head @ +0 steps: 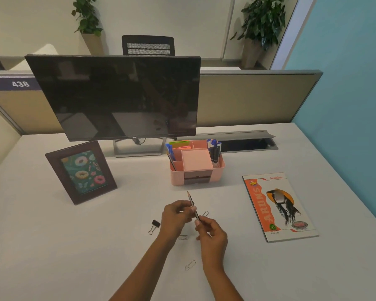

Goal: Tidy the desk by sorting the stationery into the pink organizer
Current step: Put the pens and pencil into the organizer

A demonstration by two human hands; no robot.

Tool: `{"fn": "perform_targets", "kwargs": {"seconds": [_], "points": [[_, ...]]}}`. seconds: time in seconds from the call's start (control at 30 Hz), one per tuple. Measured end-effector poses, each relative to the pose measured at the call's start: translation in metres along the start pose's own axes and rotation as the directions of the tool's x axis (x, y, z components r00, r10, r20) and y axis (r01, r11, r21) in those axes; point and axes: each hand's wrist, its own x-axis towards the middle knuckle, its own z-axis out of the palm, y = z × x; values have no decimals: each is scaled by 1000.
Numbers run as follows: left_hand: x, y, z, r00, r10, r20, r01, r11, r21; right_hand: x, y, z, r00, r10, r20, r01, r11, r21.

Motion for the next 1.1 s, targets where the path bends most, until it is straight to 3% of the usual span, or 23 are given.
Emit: {"fn": "perform_targets", "kwargs": {"seconds": [0.23,0.33,0.4,0.47,0.53,0.63,0.73,0.83,1.1], "points": [[17,31,-17,995,80,-64,-82,996,-32,3,-2,-4,986,155,69,-167,958,232],[30,49,-27,984,131,-123,-137,990,-38,6,8,-6,976,214,43,-218,955,201],[41,61,-35,966,176,-191,-186,982,-35,6,19,-9,994,109,-7,-108,994,6],[52,75,-43,939,219,-263,-237,971,-36,3,35,-16,989,-143,24,145,964,-224],[61,87,-48,907,249,-339,-273,962,-26,-1,55,-24,930,-330,159,367,838,-405],[72,101,-50,859,282,-427,-313,950,-4,-5,81,-30,817,-474,329,576,636,-513],[82,107,-46,833,315,-454,-335,941,39,-7,90,-29,772,-468,430,632,492,-599],[90,105,-41,829,353,-434,-334,935,121,-6,87,-29,798,-332,503,600,362,-713],[103,88,-31,846,372,-383,-290,922,254,-11,79,-36,810,-226,541,586,273,-763]]}}
